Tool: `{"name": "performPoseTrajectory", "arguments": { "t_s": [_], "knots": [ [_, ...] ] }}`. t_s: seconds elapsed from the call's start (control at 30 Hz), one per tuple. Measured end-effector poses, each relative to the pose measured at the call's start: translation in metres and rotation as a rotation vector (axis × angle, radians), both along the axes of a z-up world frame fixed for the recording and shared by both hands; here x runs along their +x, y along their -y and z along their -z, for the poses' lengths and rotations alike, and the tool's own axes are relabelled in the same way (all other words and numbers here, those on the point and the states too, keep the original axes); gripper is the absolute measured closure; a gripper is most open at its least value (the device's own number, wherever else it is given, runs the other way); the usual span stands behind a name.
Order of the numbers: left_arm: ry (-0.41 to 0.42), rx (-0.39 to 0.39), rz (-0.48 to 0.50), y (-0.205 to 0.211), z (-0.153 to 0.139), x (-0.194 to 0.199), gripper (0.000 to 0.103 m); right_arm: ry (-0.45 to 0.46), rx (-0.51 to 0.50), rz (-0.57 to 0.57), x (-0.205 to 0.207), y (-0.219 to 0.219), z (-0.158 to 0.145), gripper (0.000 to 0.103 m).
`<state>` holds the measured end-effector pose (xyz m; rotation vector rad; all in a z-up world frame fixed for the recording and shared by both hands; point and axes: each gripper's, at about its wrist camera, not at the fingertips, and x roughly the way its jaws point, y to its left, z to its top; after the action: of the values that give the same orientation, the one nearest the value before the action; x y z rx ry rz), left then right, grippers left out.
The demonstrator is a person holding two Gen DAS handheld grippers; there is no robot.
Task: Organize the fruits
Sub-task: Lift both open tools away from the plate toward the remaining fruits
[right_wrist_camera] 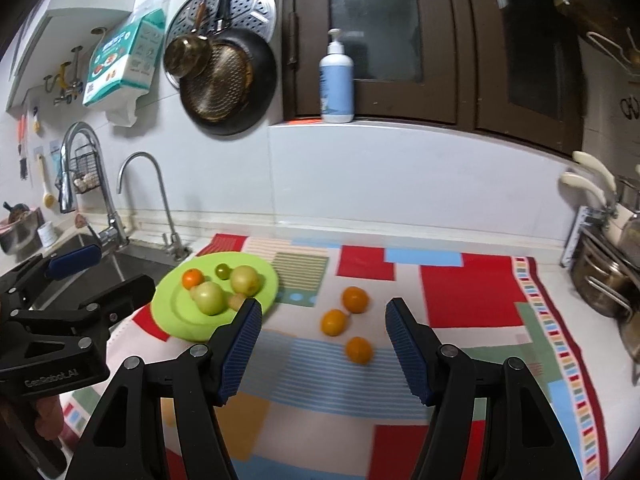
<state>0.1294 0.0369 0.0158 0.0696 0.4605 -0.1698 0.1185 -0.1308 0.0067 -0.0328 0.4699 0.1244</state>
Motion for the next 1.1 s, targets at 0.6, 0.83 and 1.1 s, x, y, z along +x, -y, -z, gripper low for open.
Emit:
{"name": "performPoseTrajectory", "arguments": {
  "t_s": [0.6, 0.83, 1.1],
  "knots": [
    [-0.021, 0.039, 0.119, 0.076, 0.012, 0.016, 0.013, -0.021, -0.024, 0.049, 0.002, 0.069, 0.008, 0.038],
    [-0.068, 0.069, 0.170, 0.098, 0.028, 0.036, 0.013, -0.068, -0.026, 0.047, 0.017, 0.083, 0.027, 0.038],
    [-0.123, 0.101, 0.220, 0.114, 0.055, 0.064, 0.014, -0.137, -0.032, 0.031, 0.041, 0.092, 0.052, 0.038]
  ]
}}
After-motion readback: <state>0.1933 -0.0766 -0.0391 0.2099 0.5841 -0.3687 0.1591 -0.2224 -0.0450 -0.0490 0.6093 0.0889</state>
